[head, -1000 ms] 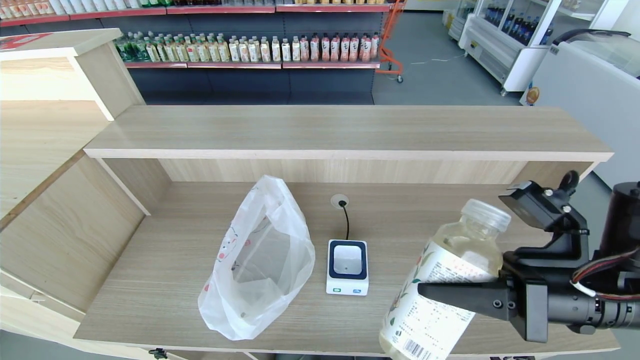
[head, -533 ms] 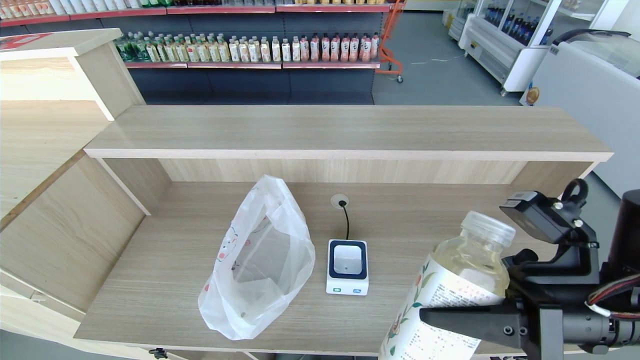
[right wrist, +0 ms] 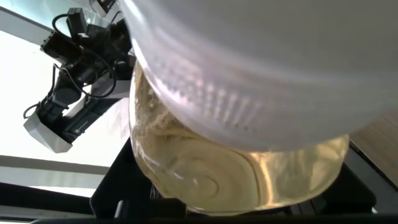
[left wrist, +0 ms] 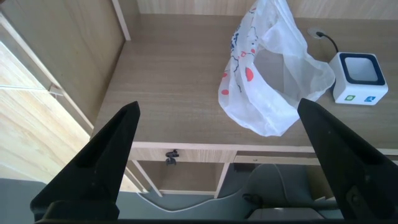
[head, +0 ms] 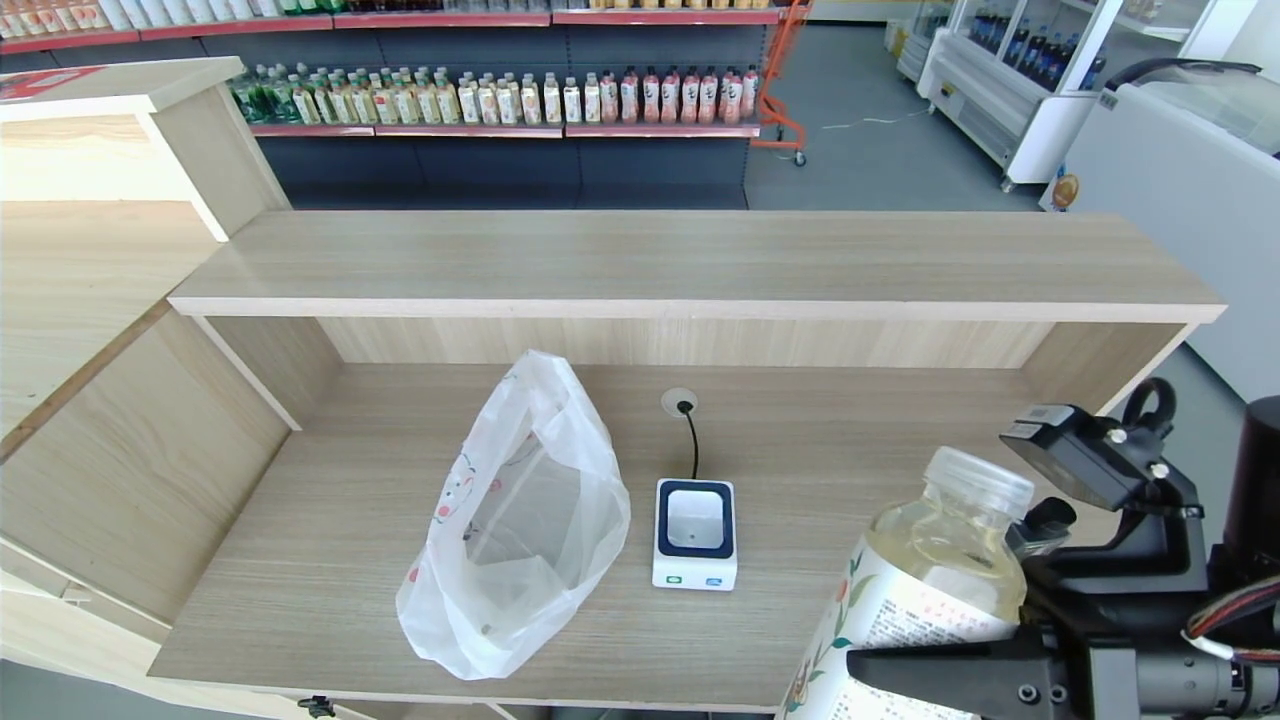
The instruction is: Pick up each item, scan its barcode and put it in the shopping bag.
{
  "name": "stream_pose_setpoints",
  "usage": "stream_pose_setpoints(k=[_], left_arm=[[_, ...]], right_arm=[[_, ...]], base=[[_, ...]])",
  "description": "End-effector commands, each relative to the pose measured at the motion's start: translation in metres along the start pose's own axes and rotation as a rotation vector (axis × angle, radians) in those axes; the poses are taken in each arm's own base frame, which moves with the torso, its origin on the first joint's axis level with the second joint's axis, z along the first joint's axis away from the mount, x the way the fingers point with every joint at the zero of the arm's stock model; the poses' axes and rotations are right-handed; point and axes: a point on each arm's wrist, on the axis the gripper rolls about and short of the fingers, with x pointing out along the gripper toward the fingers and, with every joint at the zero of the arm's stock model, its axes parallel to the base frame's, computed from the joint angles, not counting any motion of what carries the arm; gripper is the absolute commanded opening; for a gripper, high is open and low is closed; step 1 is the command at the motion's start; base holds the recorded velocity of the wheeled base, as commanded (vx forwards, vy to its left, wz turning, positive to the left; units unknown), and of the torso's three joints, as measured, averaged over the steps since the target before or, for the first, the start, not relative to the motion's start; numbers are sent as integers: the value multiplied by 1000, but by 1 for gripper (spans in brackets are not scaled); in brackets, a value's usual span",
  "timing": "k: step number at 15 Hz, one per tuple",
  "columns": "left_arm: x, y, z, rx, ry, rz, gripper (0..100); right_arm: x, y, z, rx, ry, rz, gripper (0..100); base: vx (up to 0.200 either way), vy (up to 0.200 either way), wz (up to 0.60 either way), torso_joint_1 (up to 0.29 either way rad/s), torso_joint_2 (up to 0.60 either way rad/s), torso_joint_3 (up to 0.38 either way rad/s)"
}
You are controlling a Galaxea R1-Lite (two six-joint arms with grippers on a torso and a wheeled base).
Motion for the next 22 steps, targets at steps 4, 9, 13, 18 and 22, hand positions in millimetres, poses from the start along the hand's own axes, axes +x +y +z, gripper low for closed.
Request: stream_pose_setpoints(k=[4, 9, 13, 18, 22], left_arm=[[0, 0, 0, 0, 0, 1, 100], [0, 0, 0, 0, 0, 1, 100], [0, 0, 0, 0, 0, 1, 100], [0, 0, 0, 0, 0, -1, 100], [0, 0, 0, 0, 0, 1, 100]], right_arm=[[-1, 0, 1, -12, -5, -3, 0], [-1, 0, 2, -24, -8, -4, 0], [-4, -13, 3, -137, -22, -82, 0], [1, -110, 2, -607, 0, -316, 0], [29, -155, 8, -923, -78, -325, 0]], base=[[0, 0, 0, 0, 0, 0], [0, 0, 0, 0, 0, 0], [0, 0, 0, 0, 0, 0], [0, 0, 0, 0, 0, 0], [0, 0, 0, 0, 0, 0]])
